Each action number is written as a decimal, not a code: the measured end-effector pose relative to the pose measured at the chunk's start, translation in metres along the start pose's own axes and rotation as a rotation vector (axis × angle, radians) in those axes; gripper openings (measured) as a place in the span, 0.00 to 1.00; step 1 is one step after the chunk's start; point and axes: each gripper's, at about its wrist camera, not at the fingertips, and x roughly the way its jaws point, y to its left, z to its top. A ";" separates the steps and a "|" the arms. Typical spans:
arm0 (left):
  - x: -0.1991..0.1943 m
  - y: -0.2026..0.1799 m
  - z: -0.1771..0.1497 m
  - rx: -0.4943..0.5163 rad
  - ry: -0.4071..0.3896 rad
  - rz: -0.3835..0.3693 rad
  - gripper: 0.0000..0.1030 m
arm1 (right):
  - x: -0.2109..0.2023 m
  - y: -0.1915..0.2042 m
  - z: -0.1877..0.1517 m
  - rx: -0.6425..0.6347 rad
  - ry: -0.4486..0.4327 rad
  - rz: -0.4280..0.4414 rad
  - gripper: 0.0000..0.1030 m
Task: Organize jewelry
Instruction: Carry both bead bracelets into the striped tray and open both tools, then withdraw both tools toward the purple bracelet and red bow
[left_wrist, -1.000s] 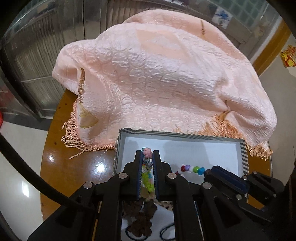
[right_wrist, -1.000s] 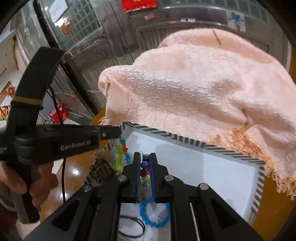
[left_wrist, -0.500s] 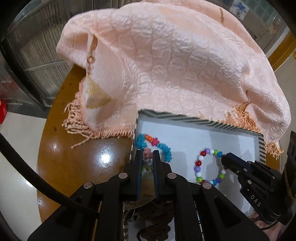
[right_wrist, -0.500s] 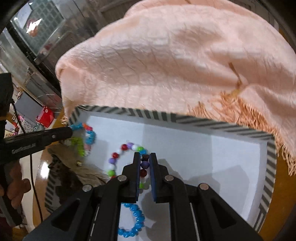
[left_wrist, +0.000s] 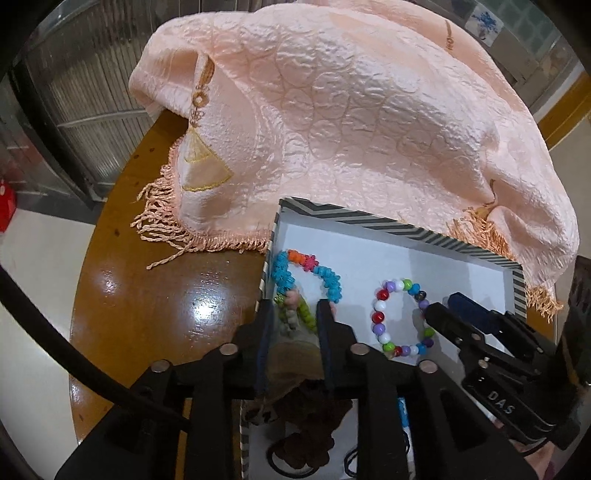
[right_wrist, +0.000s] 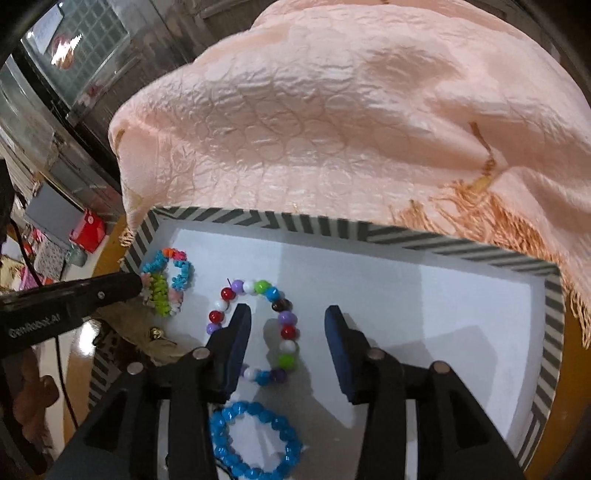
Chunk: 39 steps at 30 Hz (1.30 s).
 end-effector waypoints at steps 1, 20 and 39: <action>-0.004 -0.002 -0.001 0.007 -0.010 0.007 0.29 | -0.005 0.000 -0.002 -0.007 -0.005 -0.006 0.42; -0.080 -0.004 -0.076 0.125 -0.120 0.097 0.33 | -0.109 0.034 -0.069 -0.084 -0.081 -0.030 0.54; -0.111 0.005 -0.167 0.218 -0.132 0.104 0.33 | -0.164 0.025 -0.168 0.014 -0.099 -0.141 0.57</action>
